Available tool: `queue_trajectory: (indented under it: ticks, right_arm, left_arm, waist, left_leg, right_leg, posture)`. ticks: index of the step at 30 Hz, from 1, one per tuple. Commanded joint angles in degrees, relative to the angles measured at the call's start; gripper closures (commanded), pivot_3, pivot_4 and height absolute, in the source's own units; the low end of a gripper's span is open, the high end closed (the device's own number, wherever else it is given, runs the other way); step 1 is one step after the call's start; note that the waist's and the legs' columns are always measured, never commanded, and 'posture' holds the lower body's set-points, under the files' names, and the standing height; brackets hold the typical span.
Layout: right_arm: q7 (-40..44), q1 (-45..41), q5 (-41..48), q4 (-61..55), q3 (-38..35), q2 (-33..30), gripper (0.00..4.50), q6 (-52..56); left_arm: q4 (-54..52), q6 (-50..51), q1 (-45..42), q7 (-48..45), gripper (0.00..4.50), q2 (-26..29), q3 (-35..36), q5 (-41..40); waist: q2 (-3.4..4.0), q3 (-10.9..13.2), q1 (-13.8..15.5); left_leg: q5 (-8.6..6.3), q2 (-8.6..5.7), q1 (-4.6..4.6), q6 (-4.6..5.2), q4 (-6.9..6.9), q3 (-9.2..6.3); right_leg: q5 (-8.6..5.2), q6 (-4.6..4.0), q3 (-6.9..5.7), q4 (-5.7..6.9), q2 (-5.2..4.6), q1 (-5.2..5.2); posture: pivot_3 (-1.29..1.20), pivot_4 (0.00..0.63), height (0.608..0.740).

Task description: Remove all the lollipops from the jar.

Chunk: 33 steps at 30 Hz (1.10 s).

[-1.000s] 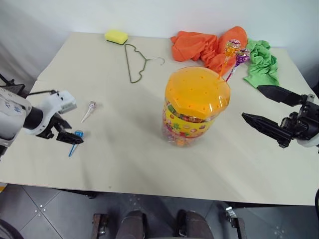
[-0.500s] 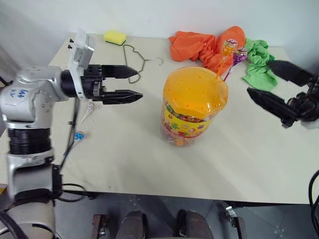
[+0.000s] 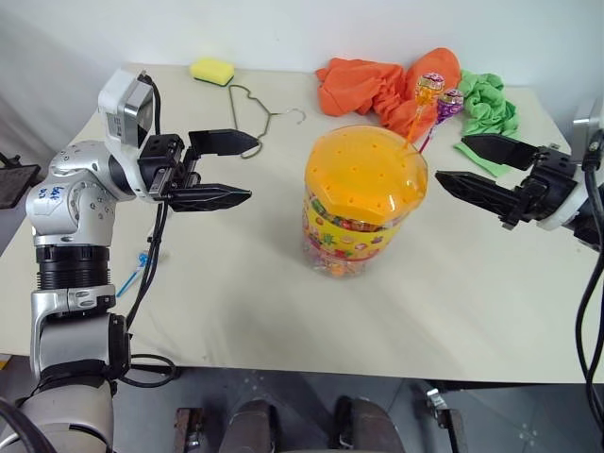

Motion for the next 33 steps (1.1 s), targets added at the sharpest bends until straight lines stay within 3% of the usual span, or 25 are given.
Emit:
queue_trajectory:
  ticks: [1, 9, 10, 12, 19, 24, 33]
  right_arm:
    - [2.31, -4.43, -1.83, 3.37, 1.49, 1.29, 0.0, -2.03]
    - [7.5, -13.28, -8.15, 12.54, 8.68, 5.41, 0.0, -4.05]
    - [8.08, -14.22, -8.61, 13.61, 8.89, 6.14, 0.19, -4.54]
    - [8.87, -15.29, -9.17, 14.62, 8.73, 7.03, 0.65, -5.23]
    - [9.02, -17.37, -9.46, 15.1, 7.31, 8.42, 3.03, -5.05]
    - [7.89, -18.26, -8.92, 13.87, 5.1, 8.0, 4.47, -4.62]
    - [6.22, -17.51, -8.06, 10.67, 2.86, 6.93, 4.47, -2.95]
  left_arm:
    - [-2.47, -0.43, 0.47, -0.49, 0.02, 1.17, 0.61, -1.42]
    - [-6.6, 0.6, 3.6, 1.82, 0.02, 2.06, 1.92, -2.67]
    - [-7.36, 0.76, 4.17, 2.26, 0.0, 2.29, 2.21, -2.95]
    - [-8.58, 1.08, 5.03, 3.1, 0.0, 2.64, 2.68, -3.46]
    - [-10.11, 0.94, 6.06, 4.78, 0.0, 2.63, 3.02, -4.3]
    - [-9.64, 0.54, 5.3, 5.03, 0.0, 2.2, 2.54, -4.48]
    - [-6.67, -0.91, 3.11, 4.57, 0.0, 1.14, 1.17, -3.95]
  waist:
    - [0.0, 0.0, -0.13]
    - [0.0, 0.0, -0.28]
    - [0.0, 0.0, -0.5]
    - [0.01, 0.0, -0.48]
    - [0.01, 0.0, -0.43]
    - [0.01, 0.0, -0.62]
    - [0.01, 0.0, -0.44]
  left_leg:
    - [0.0, 0.01, 0.01, 0.0, 0.0, 0.0]
    - [0.0, 0.01, -0.01, 0.0, -0.01, -0.01]
    - [0.0, 0.02, 0.0, 0.0, 0.0, -0.01]
    - [0.0, 0.02, 0.0, 0.0, -0.03, -0.03]
    - [0.0, 0.01, 0.0, 0.0, -0.02, -0.03]
    - [0.0, 0.03, 0.01, 0.0, -0.03, -0.03]
    - [0.0, 0.01, 0.0, 0.0, -0.03, -0.02]
  right_leg:
    - [0.0, 0.0, 0.0, 0.0, 0.01, 0.0]
    - [0.0, 0.0, -0.01, 0.0, 0.0, -0.01]
    - [0.0, 0.0, -0.01, 0.0, 0.0, -0.01]
    - [0.0, 0.0, -0.01, 0.0, 0.0, -0.01]
    - [0.0, 0.0, -0.01, 0.0, 0.0, -0.01]
    - [0.0, 0.0, -0.01, 0.01, 0.01, -0.01]
    - [0.0, 0.0, 0.0, 0.01, 0.0, -0.01]
  posture:
    - [0.0, 0.15, 0.74]
    - [0.0, 0.15, 0.74]
    - [0.0, 0.15, 0.74]
    - [0.0, 0.15, 0.74]
    - [0.0, 0.15, 0.74]
    - [0.0, 0.15, 0.74]
    - [0.0, 0.15, 0.74]
